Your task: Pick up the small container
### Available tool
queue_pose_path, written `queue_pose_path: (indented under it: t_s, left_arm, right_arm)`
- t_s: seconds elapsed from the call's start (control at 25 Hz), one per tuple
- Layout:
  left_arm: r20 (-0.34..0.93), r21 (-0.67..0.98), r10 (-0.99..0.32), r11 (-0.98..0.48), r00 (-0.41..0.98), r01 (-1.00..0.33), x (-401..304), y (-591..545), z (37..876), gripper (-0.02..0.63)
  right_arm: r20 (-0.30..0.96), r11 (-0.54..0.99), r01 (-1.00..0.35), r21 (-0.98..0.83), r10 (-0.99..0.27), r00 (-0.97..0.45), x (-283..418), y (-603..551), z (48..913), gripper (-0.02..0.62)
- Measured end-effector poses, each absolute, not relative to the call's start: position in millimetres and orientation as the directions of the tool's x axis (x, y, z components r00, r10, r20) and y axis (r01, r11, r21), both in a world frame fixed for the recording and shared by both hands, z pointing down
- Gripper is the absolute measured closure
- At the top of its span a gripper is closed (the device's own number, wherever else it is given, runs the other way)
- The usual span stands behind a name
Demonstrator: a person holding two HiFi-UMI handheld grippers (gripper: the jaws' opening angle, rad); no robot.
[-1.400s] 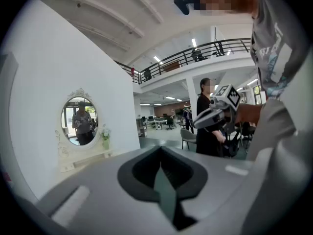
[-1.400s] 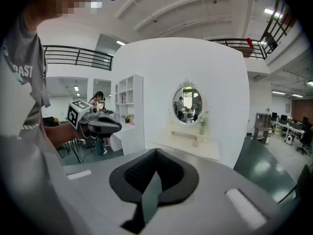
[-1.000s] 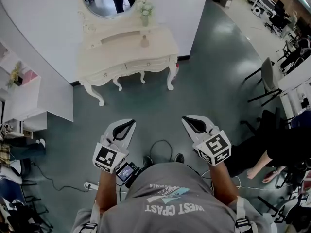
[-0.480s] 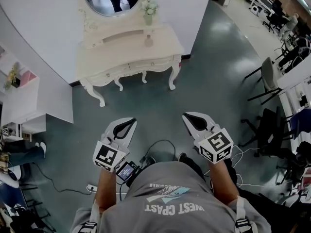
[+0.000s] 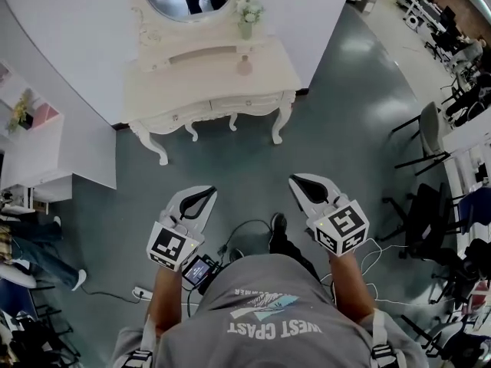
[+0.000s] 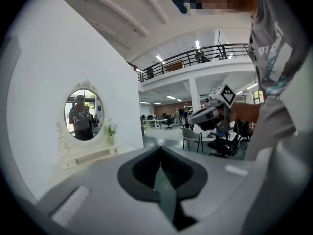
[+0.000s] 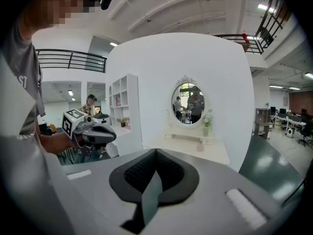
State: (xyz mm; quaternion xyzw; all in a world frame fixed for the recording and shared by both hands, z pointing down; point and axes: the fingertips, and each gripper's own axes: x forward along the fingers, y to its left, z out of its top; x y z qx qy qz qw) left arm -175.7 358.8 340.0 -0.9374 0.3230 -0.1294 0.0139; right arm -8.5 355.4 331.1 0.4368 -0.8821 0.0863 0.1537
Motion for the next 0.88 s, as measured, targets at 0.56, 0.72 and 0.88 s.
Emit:
queue_pose_path:
  t_s: [0.56,0.72,0.88]
  left_arm:
    - [0.259,-0.148,-0.729,-0.678,0.633,-0.720,-101,267,333,0.603]
    - [0.278,-0.147,-0.751,-0.649,0.599,-0.746,-73,247,332,0.603]
    - [0.296,-0.165,-0.764,-0.632,0.574,-0.757,-45,227,329,0.603]
  right_arm:
    - [0.320,0.735,-0.676,-0.053,-0.629,-0.709,59,232,335,0.594]
    - [0.304,0.759,-0.648,-0.066,-0.604,-0.737,87,201,336,0.594]
    - [0.289,0.775,-0.627,-0.081,-0.584,-0.758,113,178,338,0.594]
